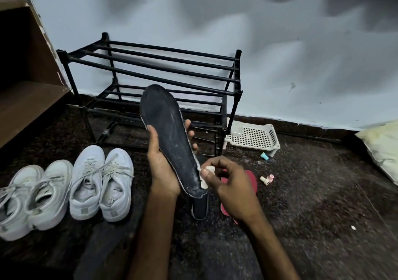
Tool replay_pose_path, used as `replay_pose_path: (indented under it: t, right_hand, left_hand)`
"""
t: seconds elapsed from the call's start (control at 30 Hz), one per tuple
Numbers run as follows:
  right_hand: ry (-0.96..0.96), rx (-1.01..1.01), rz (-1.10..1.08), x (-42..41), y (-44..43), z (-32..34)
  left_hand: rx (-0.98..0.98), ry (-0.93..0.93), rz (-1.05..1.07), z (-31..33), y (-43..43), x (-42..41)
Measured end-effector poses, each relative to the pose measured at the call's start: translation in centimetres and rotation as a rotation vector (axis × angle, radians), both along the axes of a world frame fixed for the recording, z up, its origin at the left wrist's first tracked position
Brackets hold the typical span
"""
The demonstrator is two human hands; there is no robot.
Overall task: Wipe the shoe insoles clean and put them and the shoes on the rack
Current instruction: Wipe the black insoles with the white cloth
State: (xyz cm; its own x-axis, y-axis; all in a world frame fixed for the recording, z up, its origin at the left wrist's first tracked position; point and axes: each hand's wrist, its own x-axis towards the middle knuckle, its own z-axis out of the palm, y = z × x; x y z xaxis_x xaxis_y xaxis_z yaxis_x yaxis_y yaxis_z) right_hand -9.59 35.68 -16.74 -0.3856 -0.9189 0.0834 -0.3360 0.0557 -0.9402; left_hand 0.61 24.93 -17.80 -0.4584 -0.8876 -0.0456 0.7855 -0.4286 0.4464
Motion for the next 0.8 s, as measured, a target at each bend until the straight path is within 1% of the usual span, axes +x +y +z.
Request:
replay_pose_path:
  t: [0.03, 0.1, 0.17, 0.27, 0.37, 0.43, 0.53, 0.6, 0.67, 0.8]
  right_hand:
    - [-0.013, 0.009, 0.012, 0.6, 0.0, -0.1]
    - [-0.029, -0.026, -0.049, 1.4, 0.0, -0.2]
    - [0.069, -0.099, -0.149, 2.0, -0.2, -0.2]
    - [0.162, -0.158, -0.186, 2.2, -0.2, 0.5]
    - [0.164, -0.212, -0.218, 0.9, 0.2, 0.5]
    - [0.181, -0.253, -0.247, 0.0, 0.3, 0.5]
    - [0.376, -0.310, -0.212, 0.0, 0.0, 1.0]
    - [0.448, -0.329, -0.142, 0.9, -0.2, 1.4]
    - [0.451, -0.353, -0.109, 1.5, -0.2, 1.4]
    - [0.322, -0.325, -0.121, 1.6, 0.0, 1.3]
  left_hand:
    - [0.006, -0.007, 0.034, 0.3, 0.0, -0.1]
    - [0.010, -0.037, 0.062, 0.7, 0.3, -0.6]
    - [-0.021, -0.065, 0.008, 0.7, 1.1, -1.2]
    - [-0.022, -0.032, -0.070, 0.8, 2.2, -1.6]
    - [-0.030, 0.036, -0.051, 0.9, 1.6, -0.9]
    - [-0.043, 0.037, -0.027, 1.1, 1.3, -0.5]
    - [-0.056, 0.046, -0.058, 1.6, 1.9, -0.8]
    - [-0.050, 0.050, -0.082, 1.8, 2.2, -0.9]
    - [-0.031, 0.029, -0.062, 2.0, 2.4, -0.7]
    - [-0.040, 0.020, -0.043, 2.1, 2.2, -0.5]
